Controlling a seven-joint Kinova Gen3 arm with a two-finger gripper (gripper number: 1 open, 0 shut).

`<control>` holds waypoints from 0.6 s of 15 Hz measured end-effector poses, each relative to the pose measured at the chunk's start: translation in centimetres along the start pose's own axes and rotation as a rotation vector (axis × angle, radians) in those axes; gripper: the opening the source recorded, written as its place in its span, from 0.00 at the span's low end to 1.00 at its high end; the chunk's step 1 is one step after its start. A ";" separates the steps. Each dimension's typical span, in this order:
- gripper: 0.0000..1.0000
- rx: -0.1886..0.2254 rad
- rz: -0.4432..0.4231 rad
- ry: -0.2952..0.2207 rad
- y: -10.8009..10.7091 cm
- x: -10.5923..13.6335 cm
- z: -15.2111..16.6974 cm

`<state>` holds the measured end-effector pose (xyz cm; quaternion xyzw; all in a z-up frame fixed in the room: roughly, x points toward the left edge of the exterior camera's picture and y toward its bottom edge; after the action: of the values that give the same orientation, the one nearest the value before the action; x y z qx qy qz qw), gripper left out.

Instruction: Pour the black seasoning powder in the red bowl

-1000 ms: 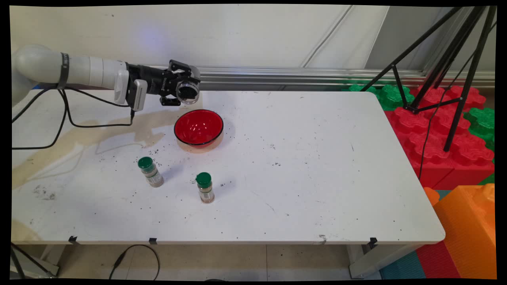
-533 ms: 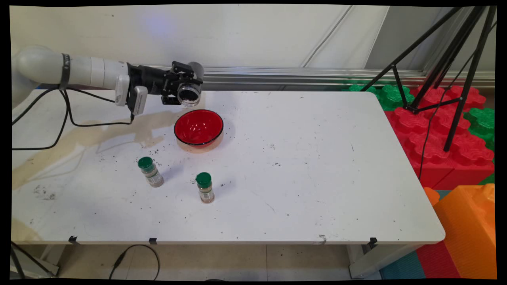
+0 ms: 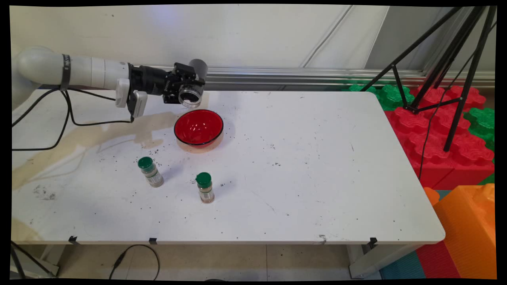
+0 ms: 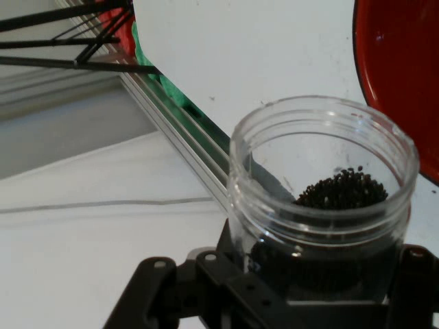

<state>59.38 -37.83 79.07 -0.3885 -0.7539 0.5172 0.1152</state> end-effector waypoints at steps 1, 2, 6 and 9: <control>0.00 0.003 0.019 0.002 -0.1 0.1 0.0; 0.00 0.006 0.037 0.003 -0.1 0.1 0.0; 0.00 0.017 0.098 0.004 -0.3 0.2 0.1; 0.00 0.021 0.129 0.005 -0.4 0.3 0.1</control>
<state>58.94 -37.71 79.32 -0.4363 -0.7215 0.5305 0.0875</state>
